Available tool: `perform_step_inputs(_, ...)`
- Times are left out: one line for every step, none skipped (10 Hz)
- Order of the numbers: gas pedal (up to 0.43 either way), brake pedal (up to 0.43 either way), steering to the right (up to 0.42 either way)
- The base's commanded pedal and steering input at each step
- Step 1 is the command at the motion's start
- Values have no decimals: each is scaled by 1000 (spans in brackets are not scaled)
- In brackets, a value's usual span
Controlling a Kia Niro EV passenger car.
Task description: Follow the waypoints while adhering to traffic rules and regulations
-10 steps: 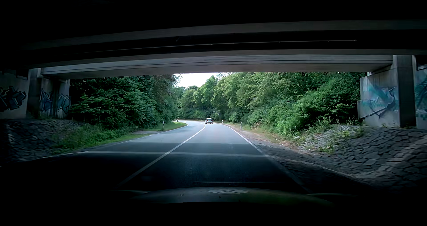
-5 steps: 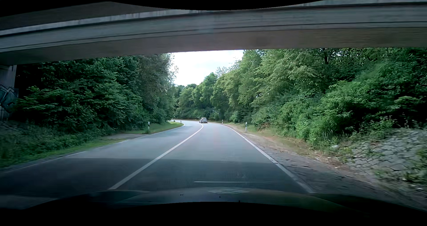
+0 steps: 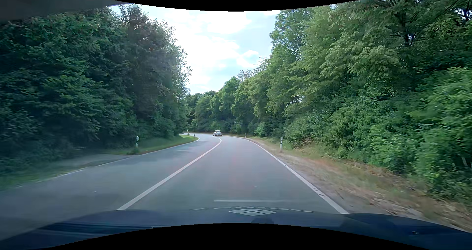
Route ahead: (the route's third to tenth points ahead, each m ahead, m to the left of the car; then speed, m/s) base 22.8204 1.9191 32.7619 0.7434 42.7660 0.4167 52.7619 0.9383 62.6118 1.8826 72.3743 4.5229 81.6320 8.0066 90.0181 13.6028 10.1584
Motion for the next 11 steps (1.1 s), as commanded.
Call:
perform_step_inputs(169, 0, 0)
perform_step_inputs(169, 0, -1)
perform_step_inputs(169, 0, -2)
perform_step_inputs(169, 0, -3)
perform_step_inputs(169, 0, -4)
perform_step_inputs(169, 0, -4)
perform_step_inputs(169, 0, -5)
perform_step_inputs(169, 0, -6)
perform_step_inputs(169, 0, -7)
perform_step_inputs(169, 0, -8)
perform_step_inputs(169, 0, -8)
